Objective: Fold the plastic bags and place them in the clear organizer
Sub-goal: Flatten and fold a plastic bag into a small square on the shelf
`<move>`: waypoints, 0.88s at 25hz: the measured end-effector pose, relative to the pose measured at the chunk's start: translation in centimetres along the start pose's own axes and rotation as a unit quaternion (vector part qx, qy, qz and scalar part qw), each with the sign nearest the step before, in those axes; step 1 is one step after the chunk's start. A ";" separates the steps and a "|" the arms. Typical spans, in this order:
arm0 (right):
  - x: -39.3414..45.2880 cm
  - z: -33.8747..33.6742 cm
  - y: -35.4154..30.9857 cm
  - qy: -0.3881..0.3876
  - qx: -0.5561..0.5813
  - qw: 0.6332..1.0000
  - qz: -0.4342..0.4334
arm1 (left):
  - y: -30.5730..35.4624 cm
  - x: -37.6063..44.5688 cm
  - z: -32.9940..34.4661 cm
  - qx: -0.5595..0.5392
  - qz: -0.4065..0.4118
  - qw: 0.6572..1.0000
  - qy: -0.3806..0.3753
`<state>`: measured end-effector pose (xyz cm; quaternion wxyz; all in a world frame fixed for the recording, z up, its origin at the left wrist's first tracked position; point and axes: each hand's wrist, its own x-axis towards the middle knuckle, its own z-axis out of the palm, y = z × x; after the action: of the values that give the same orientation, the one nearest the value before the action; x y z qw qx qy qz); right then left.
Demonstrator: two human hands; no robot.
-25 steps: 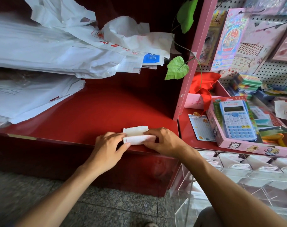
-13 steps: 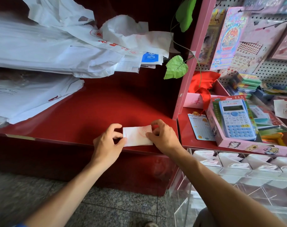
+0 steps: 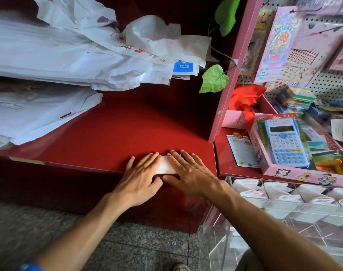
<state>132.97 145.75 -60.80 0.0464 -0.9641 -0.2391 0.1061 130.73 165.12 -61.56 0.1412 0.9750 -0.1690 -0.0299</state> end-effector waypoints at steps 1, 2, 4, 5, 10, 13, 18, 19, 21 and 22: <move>-0.1 0.0 0.1 -0.007 -0.017 1.000 -0.002 | -0.2 -0.1 -0.1 0.018 0.011 1.000 -0.011; -0.3 0.0 0.2 -0.010 -0.033 0.999 -0.004 | -0.3 -0.1 -0.1 0.044 0.021 0.999 -0.013; -0.5 0.2 0.2 -0.004 -0.054 0.999 -0.002 | -0.4 -0.3 0.2 0.080 0.030 0.996 -0.009; -0.6 0.4 0.1 0.003 -0.060 0.998 0.002 | -0.3 -0.3 0.6 0.092 0.030 0.995 0.003; -1.6 0.4 0.2 0.057 -0.046 0.997 -0.015 | 0.0 -0.3 1.0 0.125 0.097 0.981 0.113; -2.2 -0.6 1.1 0.092 0.037 0.994 -0.046 | 1.0 -0.5 0.2 0.091 0.128 0.976 0.149; -6.4 -3.5 4.1 0.184 0.319 0.930 -0.015 | 4.9 -0.1 -2.0 -0.137 0.117 0.976 0.119; -7.6 -4.1 5.0 0.192 0.357 0.914 0.000 | 6.1 0.2 -2.1 -0.177 0.127 0.970 0.111; -10.4 -5.0 6.5 0.214 0.399 0.891 0.014 | 8.7 0.5 -1.8 -0.204 0.142 0.964 0.094; -12.0 -5.1 7.3 0.227 0.402 0.886 0.025 | 10.0 0.5 -1.3 -0.203 0.155 0.963 0.086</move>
<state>127.06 133.46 -54.66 0.4808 -0.8660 -0.1349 -0.0277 128.15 156.25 -57.46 0.3533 0.8865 -0.2957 0.0423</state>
